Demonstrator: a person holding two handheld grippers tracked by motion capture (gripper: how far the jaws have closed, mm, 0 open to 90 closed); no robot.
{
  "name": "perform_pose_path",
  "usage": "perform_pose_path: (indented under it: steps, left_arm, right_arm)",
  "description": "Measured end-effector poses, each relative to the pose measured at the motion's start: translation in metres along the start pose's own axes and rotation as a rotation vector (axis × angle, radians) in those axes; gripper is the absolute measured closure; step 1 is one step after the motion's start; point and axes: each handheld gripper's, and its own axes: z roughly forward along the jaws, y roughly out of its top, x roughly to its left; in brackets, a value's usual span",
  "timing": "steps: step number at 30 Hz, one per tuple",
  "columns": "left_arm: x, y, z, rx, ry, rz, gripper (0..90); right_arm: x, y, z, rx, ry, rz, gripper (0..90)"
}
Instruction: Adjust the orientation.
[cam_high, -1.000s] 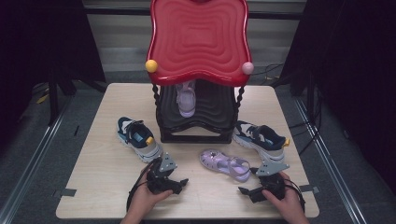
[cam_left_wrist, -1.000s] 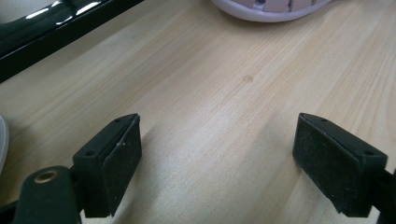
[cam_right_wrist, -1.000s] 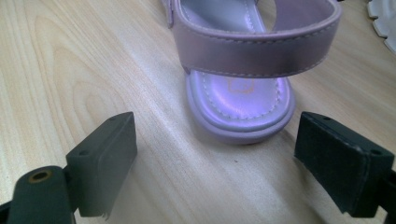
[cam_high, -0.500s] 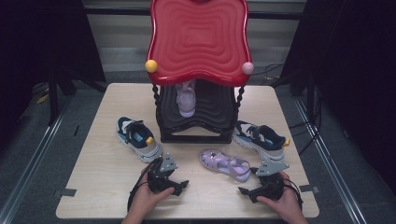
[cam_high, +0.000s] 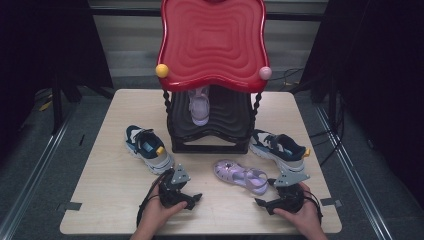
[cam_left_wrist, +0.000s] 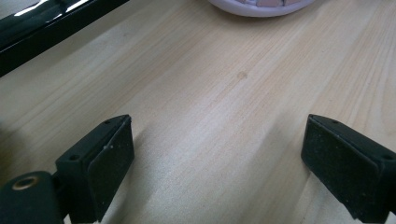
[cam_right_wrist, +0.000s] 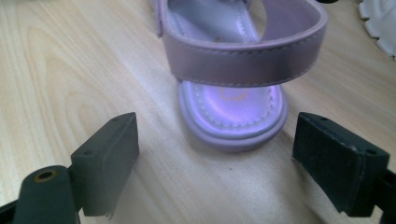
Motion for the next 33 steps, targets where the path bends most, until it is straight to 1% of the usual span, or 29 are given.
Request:
perform_pose_path:
  steps: [1,2,3,4,6,7,8,9,10,12,16,18,19,25,33]
  left_arm:
    - [0.000,0.000,0.000,0.000,0.000,0.000,9.0]
    - [0.000,0.000,0.000,0.000,0.000,0.000,9.0]
    - [0.000,0.000,0.000,0.000,0.000,0.000,9.0]
    - [0.000,0.000,0.000,0.004,0.001,0.004,9.0]
    - [0.000,0.000,0.000,0.000,0.000,0.000,9.0]
    - [0.000,0.000,0.000,0.003,0.001,0.004,8.9]
    - [0.000,0.000,0.000,0.003,0.001,0.004,8.9]
    - [0.000,0.000,0.000,0.003,0.001,0.004,9.0]
    - [0.000,0.000,0.000,0.003,0.001,0.004,9.0]
    - [0.000,0.000,0.000,0.003,0.001,0.004,8.9]
    - [0.000,0.000,0.000,0.004,0.001,0.004,8.9]
    - [0.000,0.000,0.000,0.007,0.003,0.005,8.9]
    - [0.000,0.000,0.000,0.008,0.003,0.005,8.9]
    - [0.001,0.000,0.000,0.006,0.002,0.005,8.4]
    - [0.001,0.000,0.000,0.010,0.005,0.005,8.3]
  right_arm:
    - [-0.002,0.001,0.001,-0.016,0.009,0.022,15.0]
    - [-0.002,0.001,0.001,-0.016,0.009,0.022,15.0]
    - [-0.003,0.003,0.002,-0.033,0.008,0.034,15.5]
    - [-0.003,0.004,0.002,-0.042,-0.001,0.036,15.8]
    - [-0.002,0.006,0.003,-0.049,-0.012,0.042,16.3]
    - [-0.002,0.008,0.004,-0.061,-0.017,0.034,17.4]
    - [-0.002,0.008,0.004,-0.061,-0.017,0.034,17.4]
    - [-0.001,0.011,0.005,-0.063,-0.032,0.039,18.0]
    - [-0.001,0.011,0.005,-0.063,-0.032,0.039,18.0]
    - [-0.002,0.014,0.008,-0.081,-0.029,0.048,18.0]
    - [-0.003,0.016,0.012,-0.074,-0.025,0.041,18.1]
    - [-0.002,0.018,0.013,-0.075,-0.033,0.036,18.2]
    - [-0.003,0.018,0.014,-0.077,-0.024,0.036,18.3]
    - [-0.004,0.022,0.021,-0.084,-0.019,0.029,19.0]
    - [-0.003,0.023,0.021,-0.090,-0.014,0.022,19.4]
